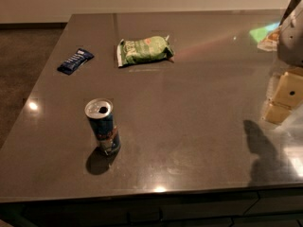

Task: Move rxbar blueberry near redbull can

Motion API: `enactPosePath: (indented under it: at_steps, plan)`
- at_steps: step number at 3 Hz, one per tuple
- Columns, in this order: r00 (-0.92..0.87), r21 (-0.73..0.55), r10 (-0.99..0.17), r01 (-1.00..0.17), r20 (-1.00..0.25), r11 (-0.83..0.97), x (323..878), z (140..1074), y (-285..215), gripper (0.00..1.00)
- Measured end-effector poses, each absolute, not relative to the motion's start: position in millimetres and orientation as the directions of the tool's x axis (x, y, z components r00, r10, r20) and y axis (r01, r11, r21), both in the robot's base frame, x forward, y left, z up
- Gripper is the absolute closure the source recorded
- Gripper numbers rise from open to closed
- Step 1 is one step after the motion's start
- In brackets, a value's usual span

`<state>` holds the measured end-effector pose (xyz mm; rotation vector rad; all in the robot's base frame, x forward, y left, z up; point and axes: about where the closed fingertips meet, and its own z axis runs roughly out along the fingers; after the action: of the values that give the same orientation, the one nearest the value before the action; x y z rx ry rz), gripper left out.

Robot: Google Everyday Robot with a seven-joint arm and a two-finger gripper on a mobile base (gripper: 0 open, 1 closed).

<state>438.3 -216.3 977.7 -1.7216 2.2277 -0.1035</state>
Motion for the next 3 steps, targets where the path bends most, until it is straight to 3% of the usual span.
enactPosePath:
  at_steps: [2,3]
  plan:
    - [-0.201,-0.259,-0.956,-0.932,-0.212,0.254,448,981,-211,0.0]
    - [-0.132,-0.273,-0.958,-0.94,-0.256,0.202,489,975,-186,0.0]
